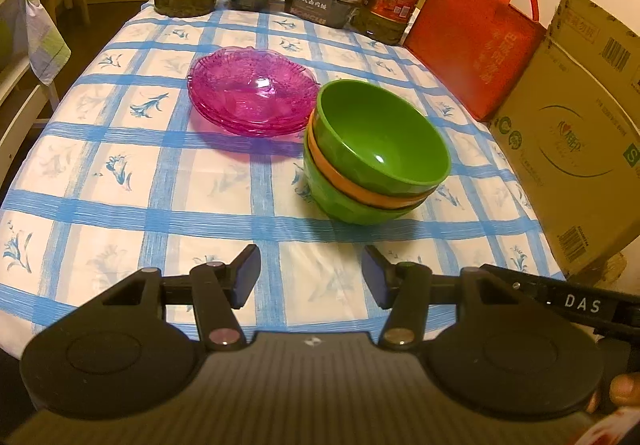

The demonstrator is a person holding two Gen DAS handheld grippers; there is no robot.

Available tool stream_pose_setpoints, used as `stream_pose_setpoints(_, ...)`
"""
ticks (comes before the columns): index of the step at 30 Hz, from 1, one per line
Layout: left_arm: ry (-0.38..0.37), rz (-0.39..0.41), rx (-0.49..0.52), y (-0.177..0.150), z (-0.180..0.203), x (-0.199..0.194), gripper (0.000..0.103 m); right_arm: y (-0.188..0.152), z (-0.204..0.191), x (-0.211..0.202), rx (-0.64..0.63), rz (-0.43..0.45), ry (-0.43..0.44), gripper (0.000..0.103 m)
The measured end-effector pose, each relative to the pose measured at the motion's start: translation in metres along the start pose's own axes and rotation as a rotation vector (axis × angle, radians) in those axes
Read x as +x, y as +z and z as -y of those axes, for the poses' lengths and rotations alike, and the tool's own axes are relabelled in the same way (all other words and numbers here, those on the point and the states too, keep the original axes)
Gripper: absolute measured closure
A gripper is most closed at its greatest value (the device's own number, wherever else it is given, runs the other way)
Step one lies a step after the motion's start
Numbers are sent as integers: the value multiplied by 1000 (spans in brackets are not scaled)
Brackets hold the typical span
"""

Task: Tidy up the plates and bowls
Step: 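Withdraw both tools, then bring them back to the bowl stack rim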

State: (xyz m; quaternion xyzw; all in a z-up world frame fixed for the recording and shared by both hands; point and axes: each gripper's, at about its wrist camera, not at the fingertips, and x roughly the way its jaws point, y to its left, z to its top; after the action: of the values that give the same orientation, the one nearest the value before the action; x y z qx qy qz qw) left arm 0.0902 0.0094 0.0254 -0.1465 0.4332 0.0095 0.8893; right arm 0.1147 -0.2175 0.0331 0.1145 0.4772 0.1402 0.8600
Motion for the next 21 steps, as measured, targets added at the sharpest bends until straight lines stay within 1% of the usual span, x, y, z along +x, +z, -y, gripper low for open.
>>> stream_pose_setpoints(11,-18,-3,-18,7,2,6,51,3,7,1,29,7,11,34)
stream_pose_setpoints(15,-14,6,-3,12,6,7,51,4,9,1,34,5,11,34)
stream_pose_setpoints(21,-28,17,7,19,11,9,51,9,10,2,43,12,17,34)
